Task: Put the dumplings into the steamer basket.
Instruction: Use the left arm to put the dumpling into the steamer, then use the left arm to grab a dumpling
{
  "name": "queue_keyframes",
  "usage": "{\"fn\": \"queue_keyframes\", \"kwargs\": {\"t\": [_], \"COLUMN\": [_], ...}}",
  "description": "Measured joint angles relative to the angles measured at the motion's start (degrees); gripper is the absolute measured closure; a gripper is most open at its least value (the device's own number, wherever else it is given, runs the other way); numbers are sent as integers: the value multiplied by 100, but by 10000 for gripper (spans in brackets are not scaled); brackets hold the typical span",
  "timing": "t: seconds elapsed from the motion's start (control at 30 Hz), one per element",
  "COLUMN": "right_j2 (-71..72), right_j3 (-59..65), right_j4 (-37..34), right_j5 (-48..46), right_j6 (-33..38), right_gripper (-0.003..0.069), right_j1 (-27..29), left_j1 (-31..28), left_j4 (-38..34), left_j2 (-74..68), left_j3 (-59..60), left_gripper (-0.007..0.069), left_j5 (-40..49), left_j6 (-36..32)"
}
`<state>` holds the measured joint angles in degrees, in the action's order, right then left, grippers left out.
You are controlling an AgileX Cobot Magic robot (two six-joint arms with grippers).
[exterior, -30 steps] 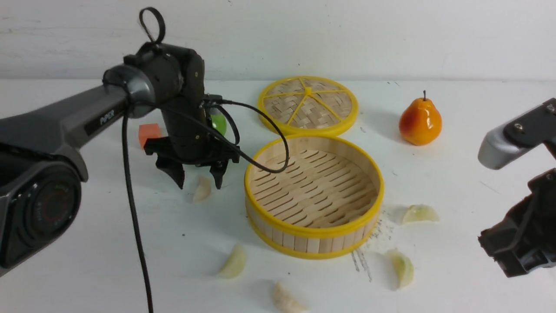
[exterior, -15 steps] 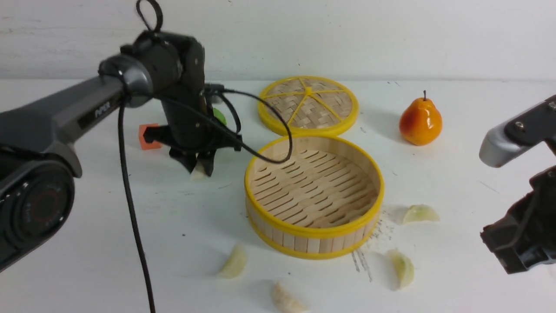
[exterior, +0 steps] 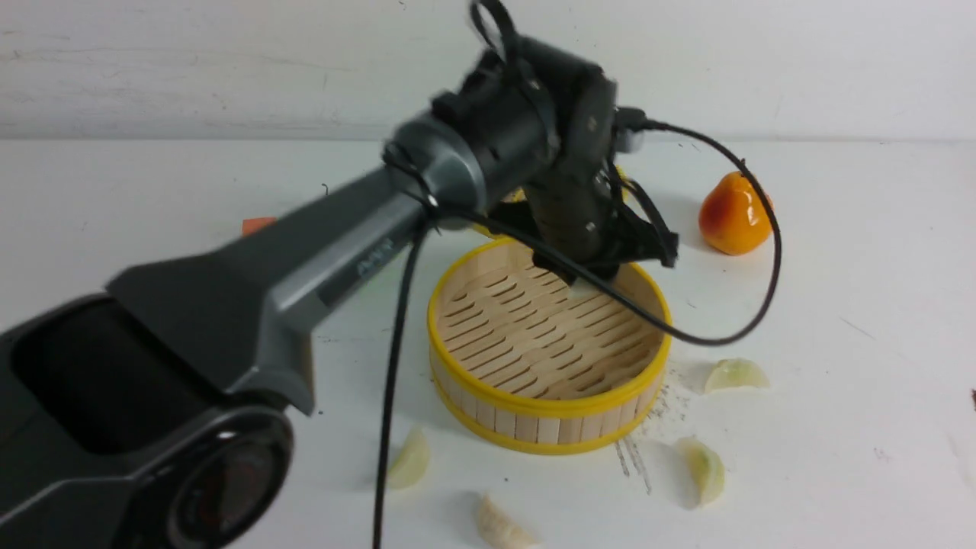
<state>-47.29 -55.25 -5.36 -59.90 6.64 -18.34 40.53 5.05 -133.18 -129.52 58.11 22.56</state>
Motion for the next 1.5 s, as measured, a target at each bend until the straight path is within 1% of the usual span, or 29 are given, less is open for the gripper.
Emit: {"fn": "queue_keyframes", "kwargs": {"t": [0.17,0.3,0.4,0.43,0.47,0.57,0.63,0.67,0.7,0.8,0.9,1.0,1.07,1.1,1.13,1.2,1.23,1.27,1.37,1.4,1.43,1.5], "right_j2": [321,345,345,345,345,345,345,345,345,345,345,345,345,345,345,345,345,345,345,345,345,345], "right_j3": [0,0,0,0,0,0,0,0,0,0,0,0,0,0,0,0,0,0,0,0,0,0], "right_j4": [140,151,151,151,151,153,153,153,153,153,153,108,39,-41,-64,-141,-175,-183,-202,-208,-213,-218], "right_j5": [-163,-194,-194,-194,-195,-200,-200,-207,-207,-214,-182,-112,-64,-35,-30,-23,-23,-23,-9,2,14,28], "right_j6": [-130,-134,-134,-134,-134,-134,-135,-135,-135,-135,-135,-135,-135,-135,-135,-135,-135,-135,-135,-135,-135,-135], "right_gripper": [636,629,626,626,624,619,617,617,617,613,607,603,600,597,597,597,596,594,590,589,587,585], "right_j1": [0,0,0,0,0,0,0,0,0,0,0,0,0,0,0,0,0,0,0,0,0,0], "left_j1": [32,-18,-32,-32,-32,-32,-32,-32,-32,-22,-19,-30,-69,-133,-166,-324,-454,-537,-756,-793,-825,-825], "left_j4": [422,487,500,500,500,500,500,500,500,500,502,639,704,723,723,698,619,564,340,269,173,47], "left_j2": [-323,-448,-556,-568,-618,-640,-626,-576,-539,-154,374,1058,1479,1872,2107,2711,3071,3356,3981,4115,4240,4281], "left_j3": [0,0,0,0,0,-19,-186,-356,-454,-1046,-1331,-1206,-900,-404,-172,767,1527,1982,3503,3943,4636,5430], "left_gripper": [440,430,336,328,255,171,137,126,123,120,123,123,123,123,123,124,124,124,124,124,124,124], "left_j5": [-505,-654,-708,-708,-702,-594,-341,-69,19,869,1205,1302,1308,1308,1308,1308,1308,1308,1157,919,529,-203], "left_j6": [759,944,995,995,995,995,964,849,783,323,-7,-147,-214,-270,-283,-294,-302,-322,-454,-508,-573,-666]}}
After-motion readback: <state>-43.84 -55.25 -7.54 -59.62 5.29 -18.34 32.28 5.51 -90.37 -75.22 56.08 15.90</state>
